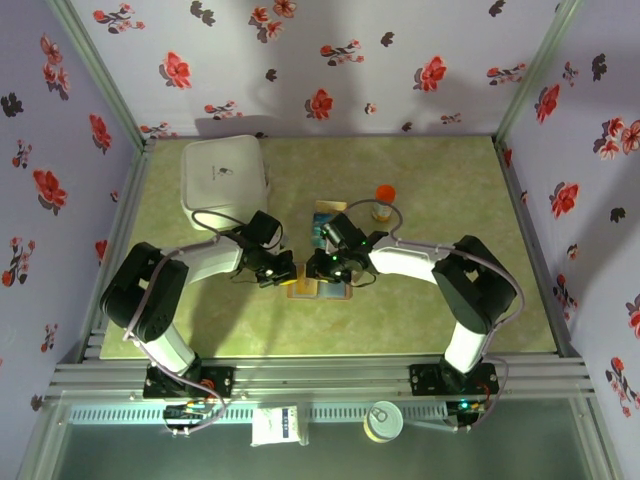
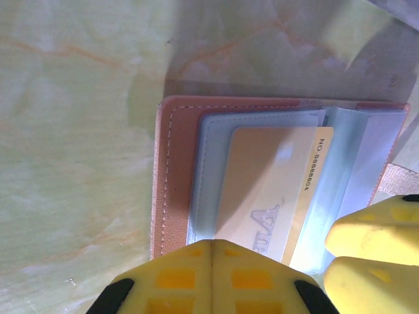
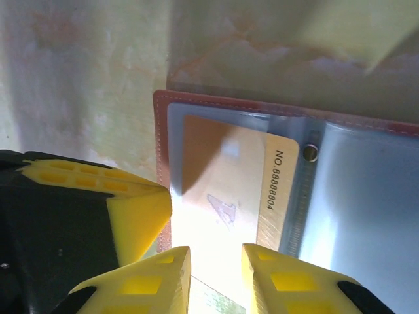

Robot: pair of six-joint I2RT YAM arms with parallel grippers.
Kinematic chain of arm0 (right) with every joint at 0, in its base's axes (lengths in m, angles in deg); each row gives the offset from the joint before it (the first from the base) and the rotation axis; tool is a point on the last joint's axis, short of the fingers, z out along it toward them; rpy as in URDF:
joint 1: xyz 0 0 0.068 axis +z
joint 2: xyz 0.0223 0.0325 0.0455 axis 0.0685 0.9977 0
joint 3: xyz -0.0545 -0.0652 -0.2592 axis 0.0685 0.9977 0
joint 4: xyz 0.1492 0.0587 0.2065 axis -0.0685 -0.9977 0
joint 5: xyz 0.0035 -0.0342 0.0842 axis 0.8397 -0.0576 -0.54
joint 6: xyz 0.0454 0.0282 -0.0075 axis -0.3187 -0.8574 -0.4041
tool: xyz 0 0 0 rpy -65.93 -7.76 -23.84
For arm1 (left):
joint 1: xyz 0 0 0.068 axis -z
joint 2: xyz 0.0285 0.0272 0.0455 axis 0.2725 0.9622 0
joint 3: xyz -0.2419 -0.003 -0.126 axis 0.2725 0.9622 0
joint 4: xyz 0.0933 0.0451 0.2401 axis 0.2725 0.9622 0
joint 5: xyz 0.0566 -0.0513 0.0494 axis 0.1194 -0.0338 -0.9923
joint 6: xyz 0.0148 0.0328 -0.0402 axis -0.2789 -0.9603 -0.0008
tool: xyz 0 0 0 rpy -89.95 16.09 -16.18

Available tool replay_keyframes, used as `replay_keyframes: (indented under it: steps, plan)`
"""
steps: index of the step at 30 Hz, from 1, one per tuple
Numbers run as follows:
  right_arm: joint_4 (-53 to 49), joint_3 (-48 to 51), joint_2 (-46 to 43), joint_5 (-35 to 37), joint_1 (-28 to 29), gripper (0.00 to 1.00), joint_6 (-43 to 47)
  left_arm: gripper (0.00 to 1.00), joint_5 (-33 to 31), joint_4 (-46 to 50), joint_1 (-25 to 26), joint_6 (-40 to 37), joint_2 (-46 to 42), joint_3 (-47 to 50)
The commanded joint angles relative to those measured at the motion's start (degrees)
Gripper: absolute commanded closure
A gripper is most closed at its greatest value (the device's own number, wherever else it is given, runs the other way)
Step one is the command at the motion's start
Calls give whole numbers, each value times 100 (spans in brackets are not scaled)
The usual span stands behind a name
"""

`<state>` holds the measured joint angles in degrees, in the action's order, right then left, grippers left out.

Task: Take the credit cards out of the card holder

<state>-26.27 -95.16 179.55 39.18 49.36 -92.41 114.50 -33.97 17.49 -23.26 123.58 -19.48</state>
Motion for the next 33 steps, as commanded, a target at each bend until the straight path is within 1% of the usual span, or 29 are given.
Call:
replay_keyframes:
  steps: [1,9,16,25,33]
  plan:
    - [72,47,214,-159,25,72,-124,100,150,75,-34,-41,-85,83]
    - [-139,-39,439,-117,26,72,-73,100,166,-12,-34,-89,112,168]
    - [-875,-194,162,494,20,72,275,100,162,4,-43,-120,212,150]
    - [-758,-203,-152,433,23,72,336,100,140,-21,-43,-91,211,191]
    - [-580,-45,-341,396,-36,72,211,100,115,32,-43,-14,-120,19]
